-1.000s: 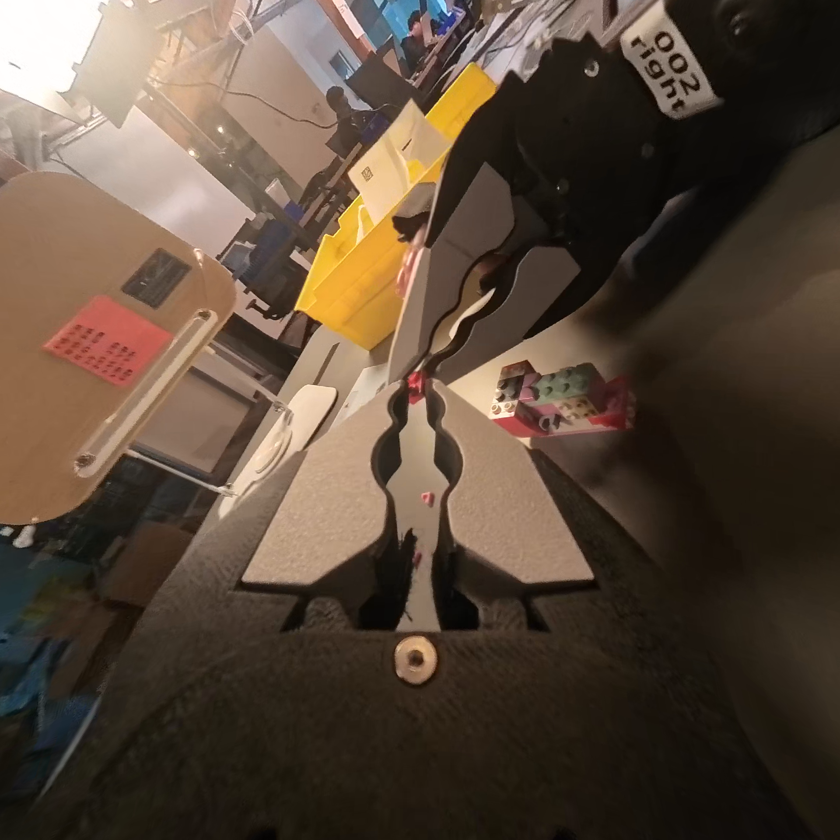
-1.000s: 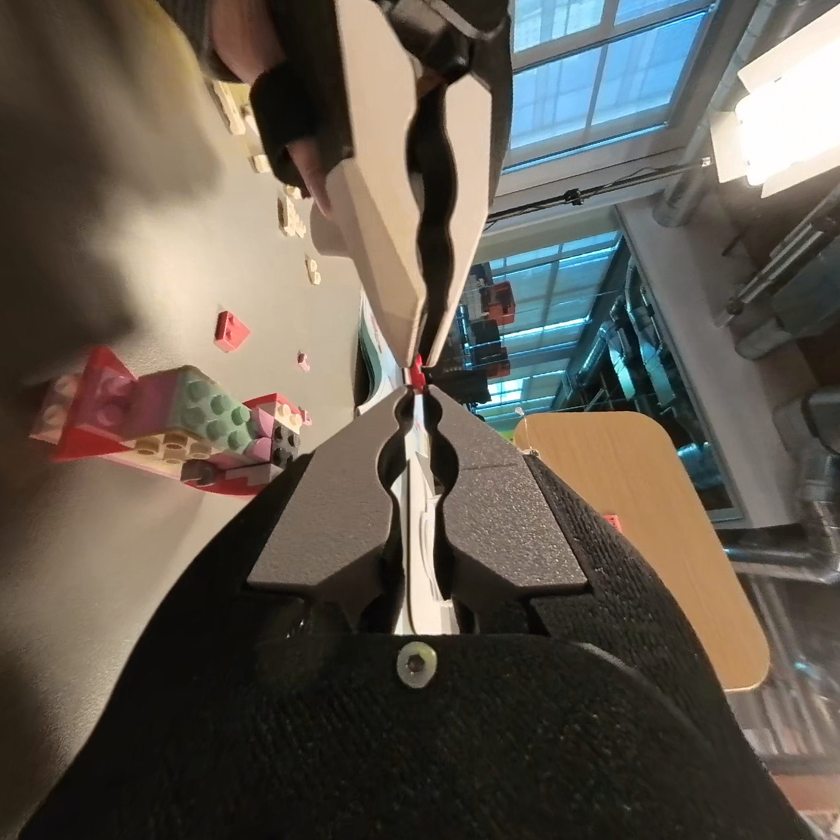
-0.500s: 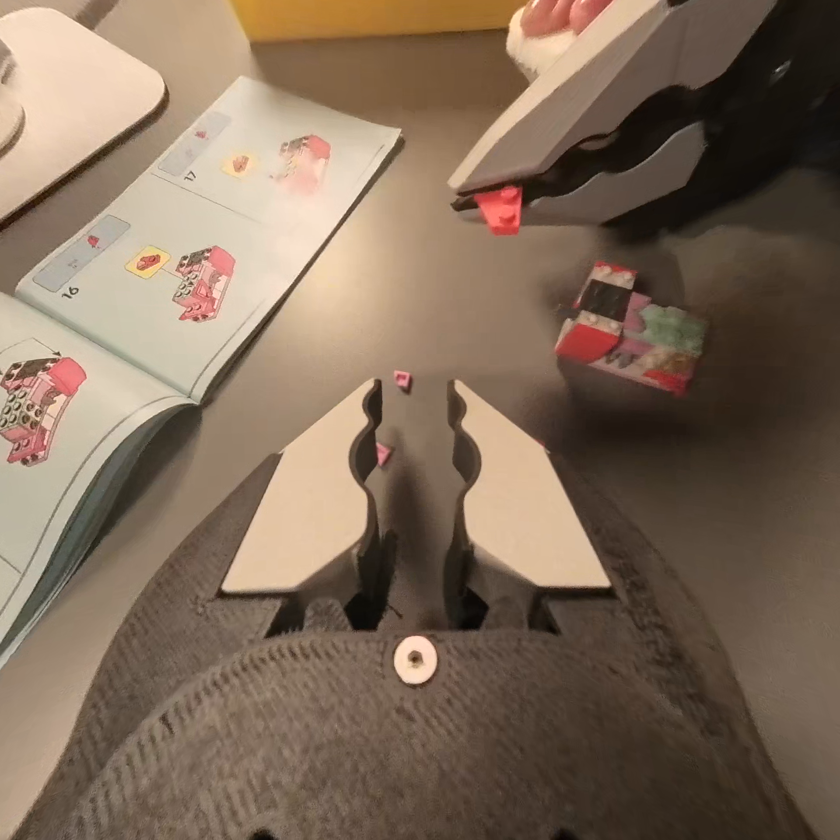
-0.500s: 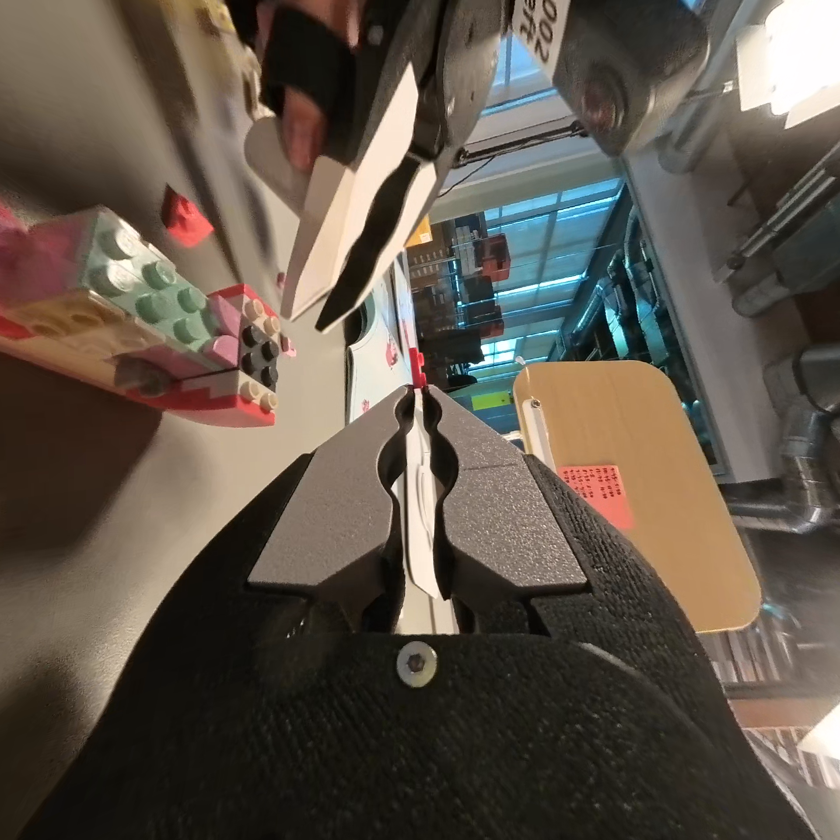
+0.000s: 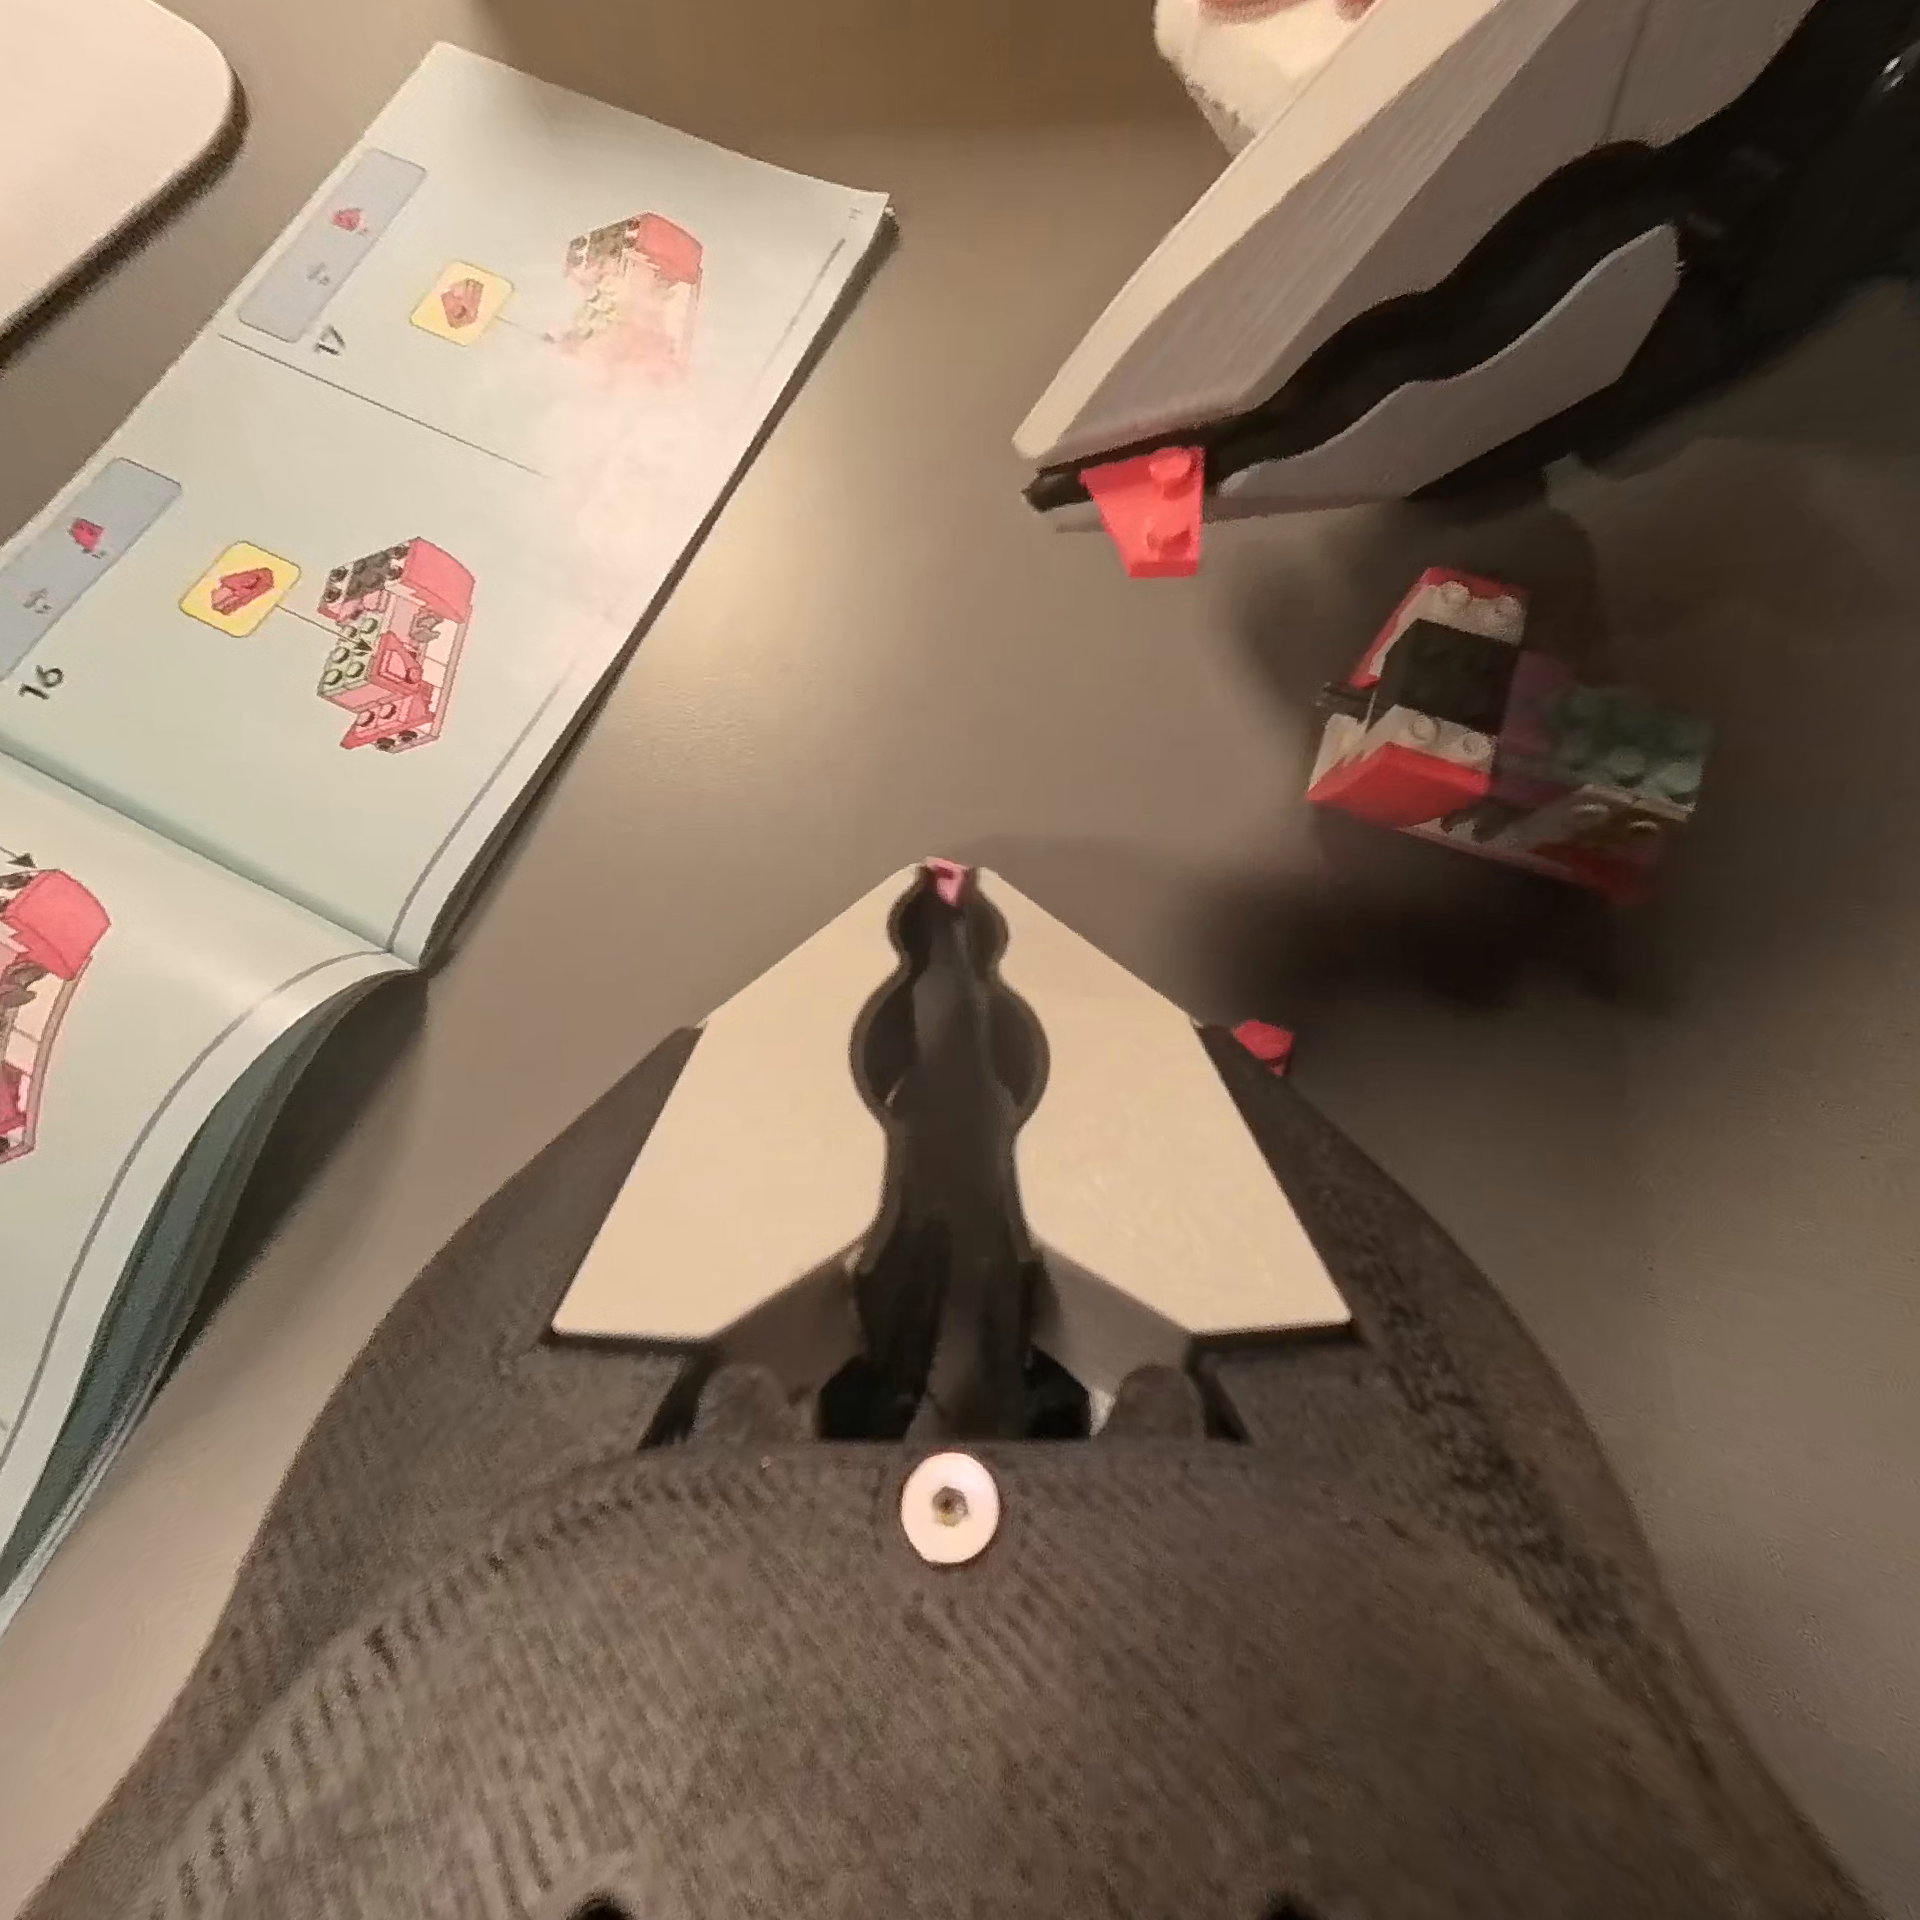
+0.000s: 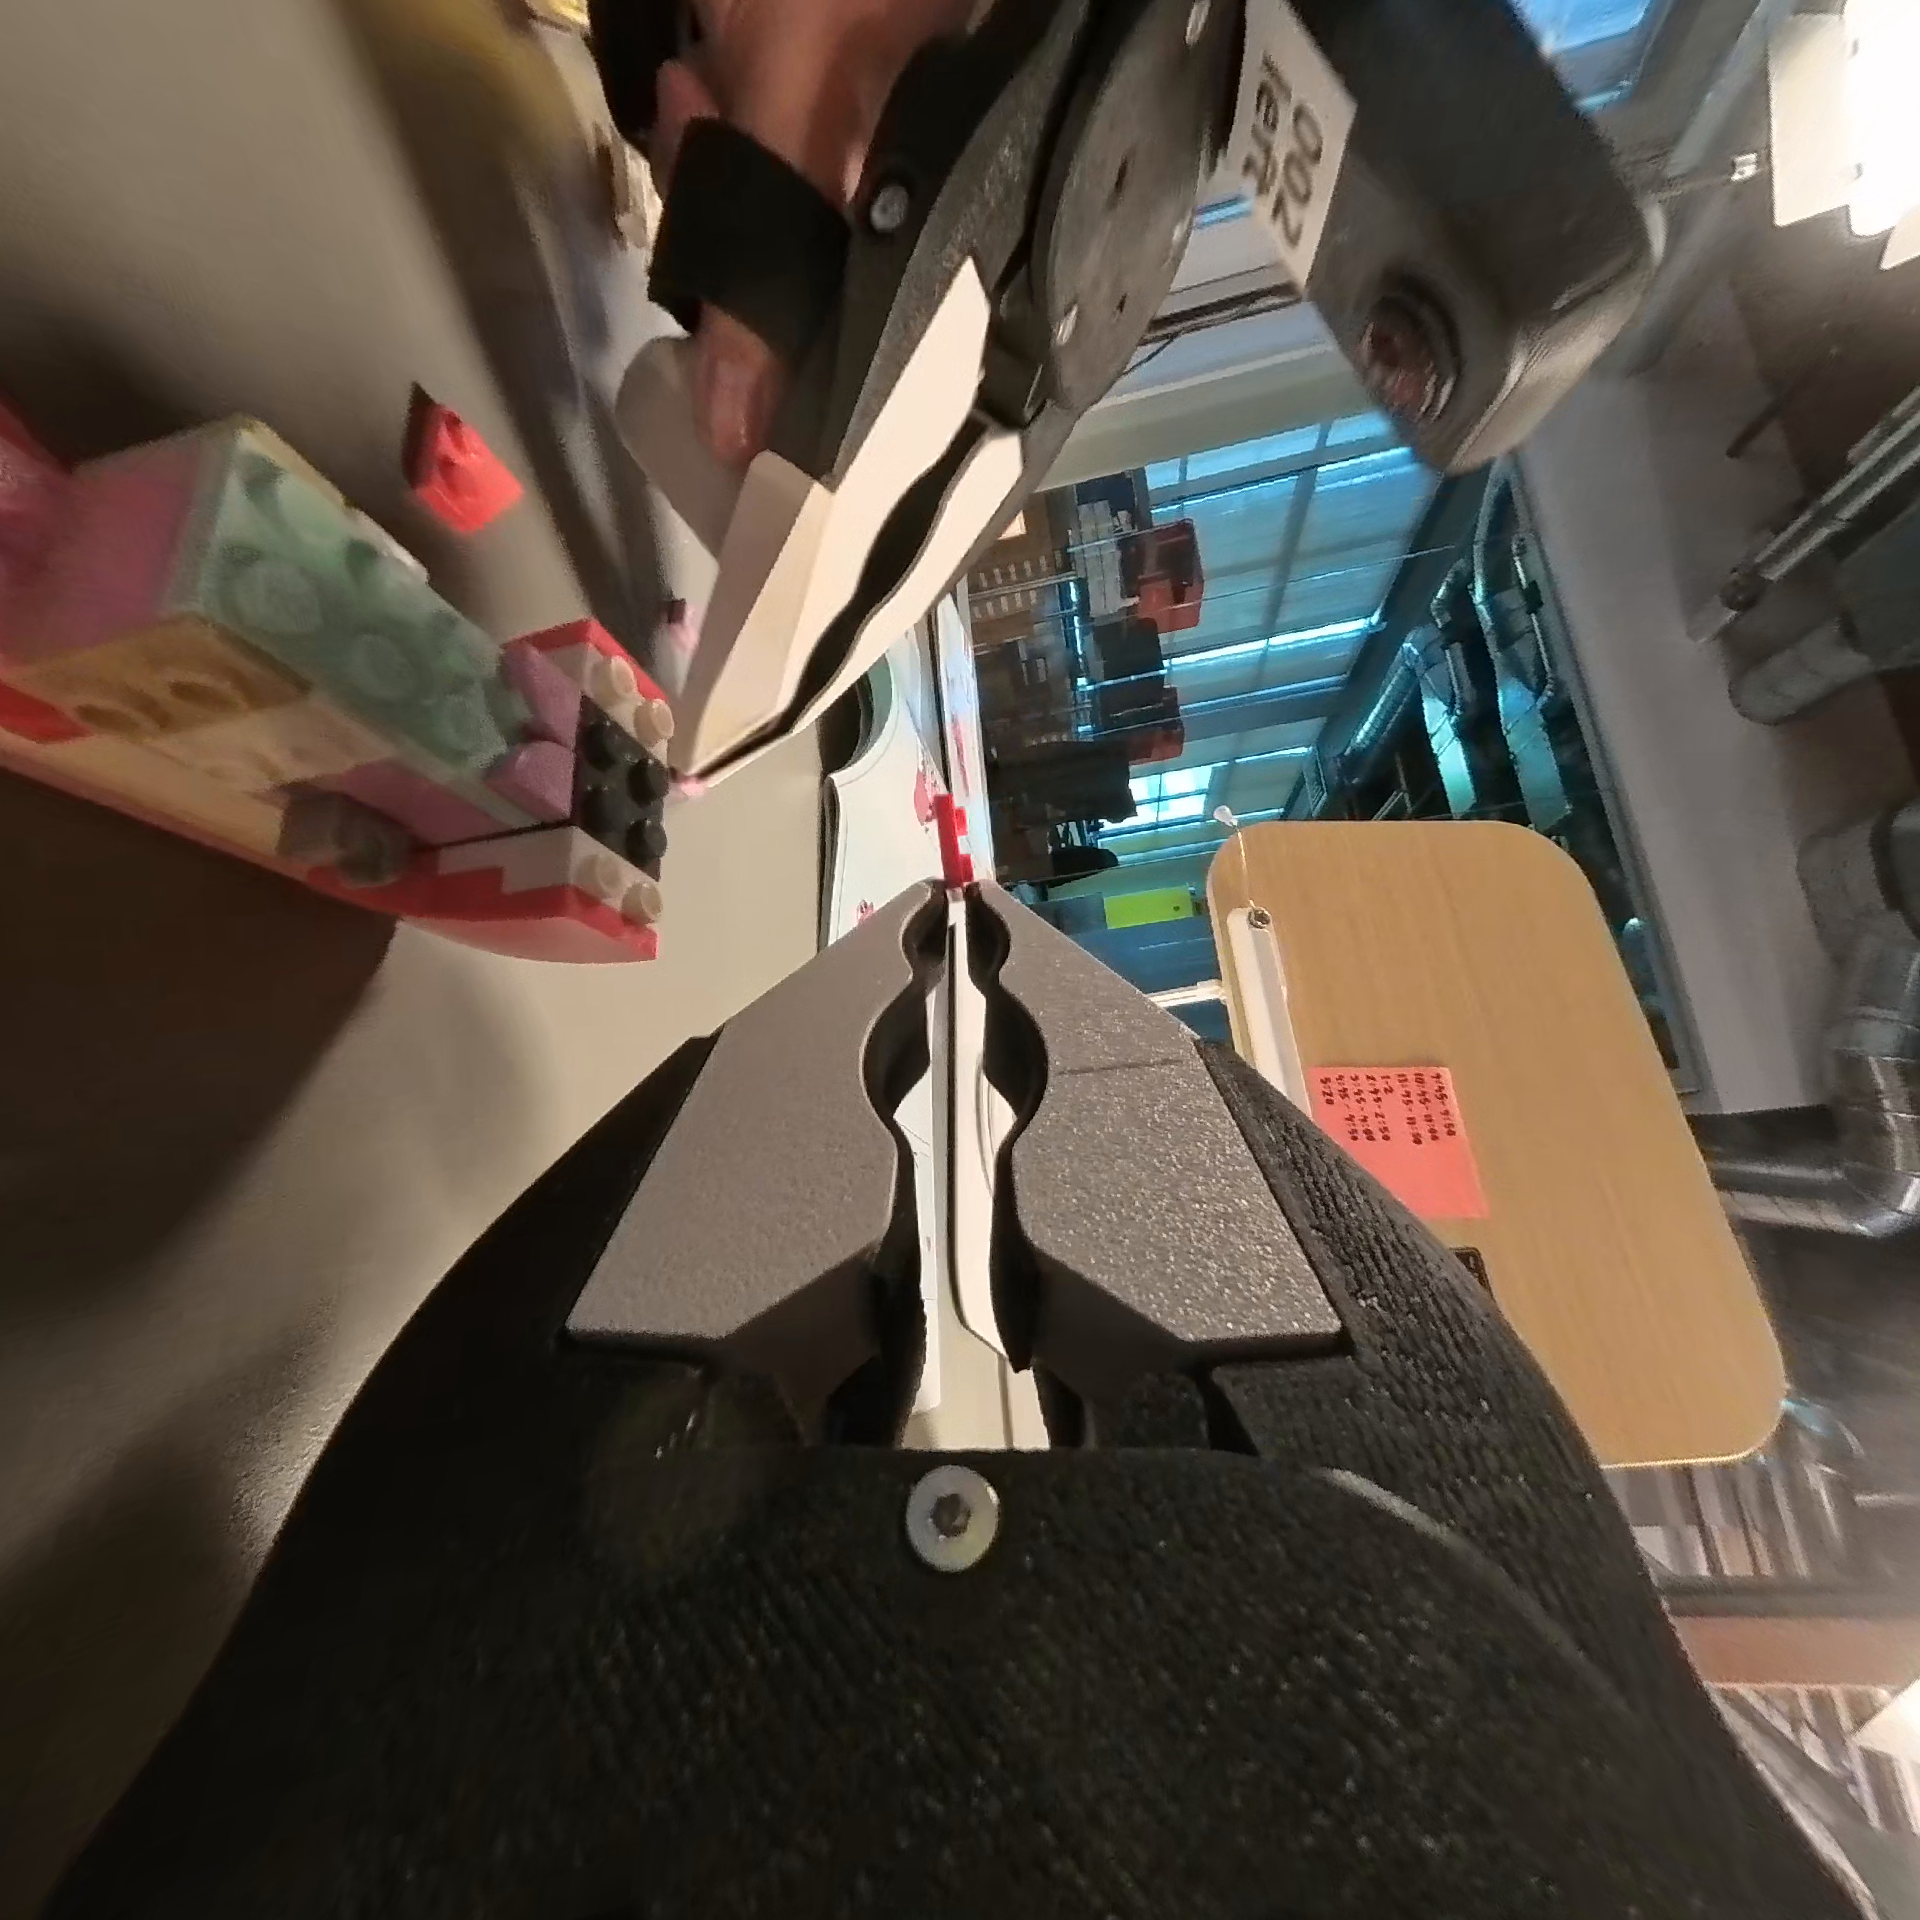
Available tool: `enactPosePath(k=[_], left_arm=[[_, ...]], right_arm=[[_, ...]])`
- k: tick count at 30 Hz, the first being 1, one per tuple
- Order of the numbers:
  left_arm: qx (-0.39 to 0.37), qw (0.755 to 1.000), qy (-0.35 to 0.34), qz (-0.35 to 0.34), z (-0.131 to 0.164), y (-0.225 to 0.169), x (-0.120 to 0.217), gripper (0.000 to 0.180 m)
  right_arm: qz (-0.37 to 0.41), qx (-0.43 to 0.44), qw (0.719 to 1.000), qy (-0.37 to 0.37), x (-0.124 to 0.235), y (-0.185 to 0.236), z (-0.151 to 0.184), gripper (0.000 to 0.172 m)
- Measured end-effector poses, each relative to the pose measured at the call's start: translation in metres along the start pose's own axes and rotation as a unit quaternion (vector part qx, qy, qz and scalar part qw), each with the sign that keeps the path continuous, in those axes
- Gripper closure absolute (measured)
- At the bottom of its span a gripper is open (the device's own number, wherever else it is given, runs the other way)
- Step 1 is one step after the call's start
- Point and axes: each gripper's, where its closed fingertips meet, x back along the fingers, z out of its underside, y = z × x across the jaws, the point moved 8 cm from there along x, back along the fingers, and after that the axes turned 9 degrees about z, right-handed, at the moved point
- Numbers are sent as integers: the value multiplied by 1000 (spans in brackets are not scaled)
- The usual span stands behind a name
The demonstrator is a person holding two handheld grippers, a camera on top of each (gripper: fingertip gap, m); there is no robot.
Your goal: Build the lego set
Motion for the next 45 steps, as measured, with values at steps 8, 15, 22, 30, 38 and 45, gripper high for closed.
enactPosePath(k=[8,15,22,30,38,45], left_arm=[[104,981,-137,86,-8,2,18,180],[243,869,-327,281,-19,4,43,180],[384,840,-259,284,3,19,27,180],[399,885,-140,194,18,22,16,180],[367,904,-123,183,16,18,13,176],[257,956,-96,104,10,15,20,174]], right_arm=[[-1,8,1000,5,0,0,1,171],[14,30,999,5,0,-1,-3,171],[1,44,999,21,-1,2,1,171],[-44,70,996,42,-4,13,6,171],[-19,40,995,88,-6,6,30,170],[-24,39,995,88,-7,8,29,170]])
